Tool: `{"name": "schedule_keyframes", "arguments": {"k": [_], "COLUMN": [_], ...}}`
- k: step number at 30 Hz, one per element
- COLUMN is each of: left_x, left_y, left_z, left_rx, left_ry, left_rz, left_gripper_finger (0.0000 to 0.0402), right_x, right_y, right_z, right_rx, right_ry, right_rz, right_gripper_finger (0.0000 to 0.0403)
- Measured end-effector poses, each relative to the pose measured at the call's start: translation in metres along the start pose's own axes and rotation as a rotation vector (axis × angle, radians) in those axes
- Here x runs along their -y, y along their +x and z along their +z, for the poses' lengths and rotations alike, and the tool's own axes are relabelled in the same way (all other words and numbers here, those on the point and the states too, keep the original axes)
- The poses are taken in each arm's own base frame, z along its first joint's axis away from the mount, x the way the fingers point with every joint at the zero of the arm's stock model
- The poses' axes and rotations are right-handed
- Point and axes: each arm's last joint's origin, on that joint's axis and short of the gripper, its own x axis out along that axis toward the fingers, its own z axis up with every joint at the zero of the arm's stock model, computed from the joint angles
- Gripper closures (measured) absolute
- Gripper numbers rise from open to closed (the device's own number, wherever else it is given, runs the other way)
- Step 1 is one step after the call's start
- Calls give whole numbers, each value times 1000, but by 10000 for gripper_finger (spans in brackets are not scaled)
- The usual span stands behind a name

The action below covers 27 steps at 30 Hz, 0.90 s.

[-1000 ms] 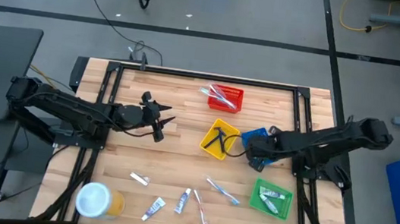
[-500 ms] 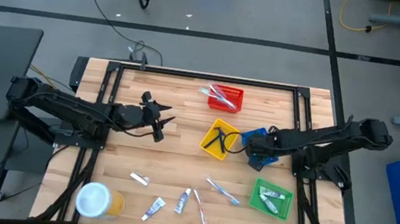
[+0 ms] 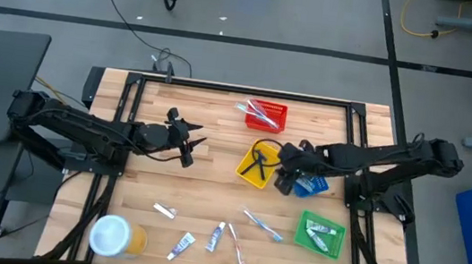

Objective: Pick & Place Travel size toiletries
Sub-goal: Put the blue toothbrush into the red bin

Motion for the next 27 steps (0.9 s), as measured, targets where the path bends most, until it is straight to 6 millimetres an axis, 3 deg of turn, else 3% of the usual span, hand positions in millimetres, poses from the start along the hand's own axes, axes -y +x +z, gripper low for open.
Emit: {"name": "schedule_keyframes", "arguments": {"k": [7,13,18,27], "left_x": [0,2,5,12], "left_y": [0,0,0,-3], "left_z": [0,-1,-1,-1], "left_rx": [0,-7,-13,-35], "left_ry": [-33,-69,-86,-137], "left_rz": [-1,-53,-169,-416], "left_gripper_finger": [214,214,214,214], "right_x": [-19,-50,-69,-80], "right_y": [11,32,48,64], "right_z": [-5,-16,-24,-35], "right_rx": [-44,-69,-75,-121], "right_ry": [-12,-53,-88,-85], "right_rz": [83,154,196,180], "right_gripper_finger": [212,215,213,220]}}
